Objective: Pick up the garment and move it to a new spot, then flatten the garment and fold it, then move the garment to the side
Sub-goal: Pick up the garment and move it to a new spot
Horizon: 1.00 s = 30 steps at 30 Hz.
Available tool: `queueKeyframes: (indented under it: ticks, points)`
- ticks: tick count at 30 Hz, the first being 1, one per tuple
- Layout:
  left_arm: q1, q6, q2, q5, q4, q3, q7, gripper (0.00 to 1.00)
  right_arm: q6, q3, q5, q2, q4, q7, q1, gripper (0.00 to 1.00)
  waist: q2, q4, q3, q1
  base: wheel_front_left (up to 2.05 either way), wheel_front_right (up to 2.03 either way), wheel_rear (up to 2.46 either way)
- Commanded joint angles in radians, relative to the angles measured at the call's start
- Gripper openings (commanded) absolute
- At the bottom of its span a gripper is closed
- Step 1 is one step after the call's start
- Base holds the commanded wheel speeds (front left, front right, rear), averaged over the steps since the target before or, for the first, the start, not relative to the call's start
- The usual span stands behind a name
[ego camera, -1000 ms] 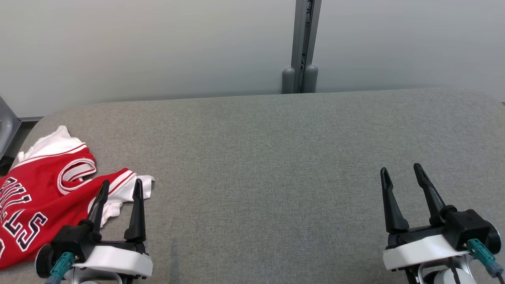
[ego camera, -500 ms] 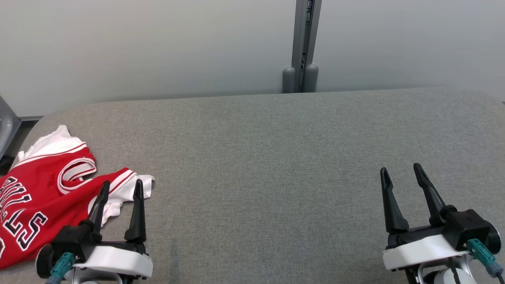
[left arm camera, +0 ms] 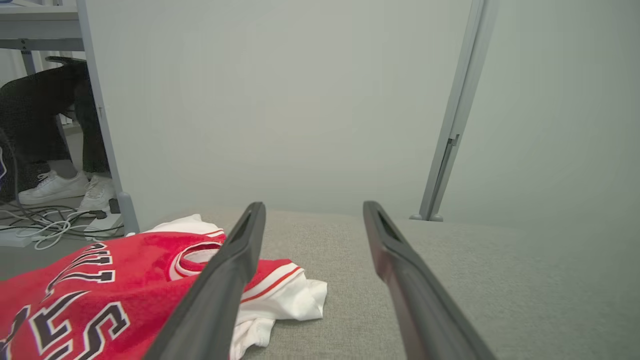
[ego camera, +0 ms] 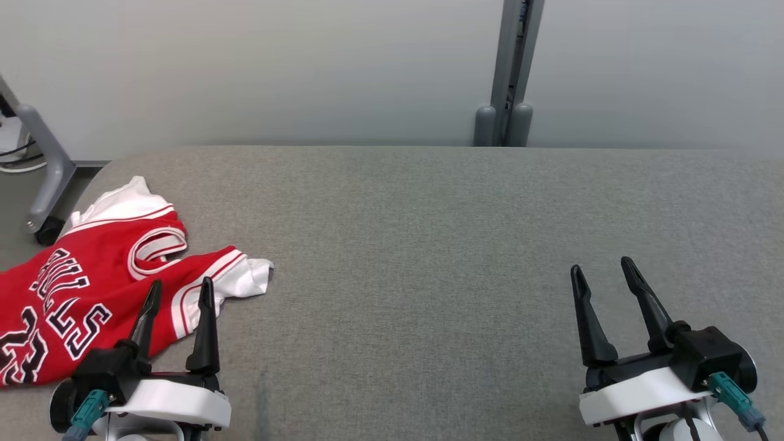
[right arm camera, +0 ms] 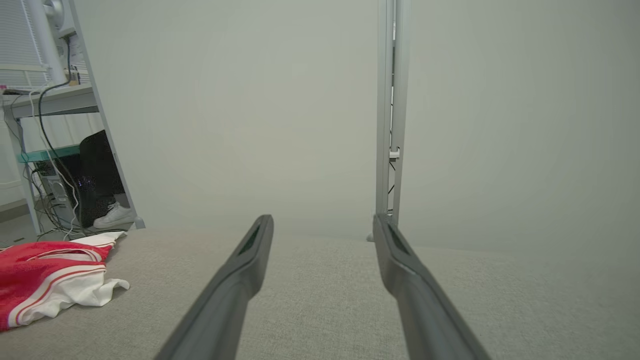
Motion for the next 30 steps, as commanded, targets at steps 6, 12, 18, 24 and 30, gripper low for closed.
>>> queueKeyframes:
  ticks: [6, 12, 18, 24, 30]
  points:
    - [-0.012, 0.002, 0.004, 0.007, 0.01, 0.008, -0.001, 1.0, 0.002, 0.022, 0.02, -0.004, 0.007, -0.005, -0.003, 1.0, 0.0, 0.091, -0.006, 0.0, 0.0, 0.0, 0.0]
    - [-0.003, 0.008, 0.005, 0.003, 0.011, 0.012, -0.001, 1.0, 0.002, 0.038, 0.028, -0.004, 0.014, -0.004, -0.003, 1.0, 0.0, 0.176, -0.013, 0.0, 0.0, 0.0, 0.0]
    - [0.002, 0.01, 0.004, 0.0, 0.018, 0.015, -0.001, 1.0, 0.002, 0.053, 0.036, -0.005, 0.021, -0.004, -0.004, 1.0, 0.0, 0.255, -0.019, 0.0, 0.0, 0.0, 0.0]
    - [0.005, 0.011, 0.004, -0.002, 0.025, 0.021, -0.001, 1.0, 0.002, 0.068, 0.042, -0.005, 0.026, -0.004, -0.005, 1.0, 0.0, 0.313, -0.023, 0.0, 0.0, 0.0, 0.0]
    - [0.003, 0.009, 0.004, -0.003, 0.028, 0.024, -0.001, 1.0, 0.002, 0.077, 0.042, -0.005, 0.028, -0.004, -0.011, 1.0, 0.0, 0.339, -0.019, 0.0, 0.0, 0.0, 0.0]
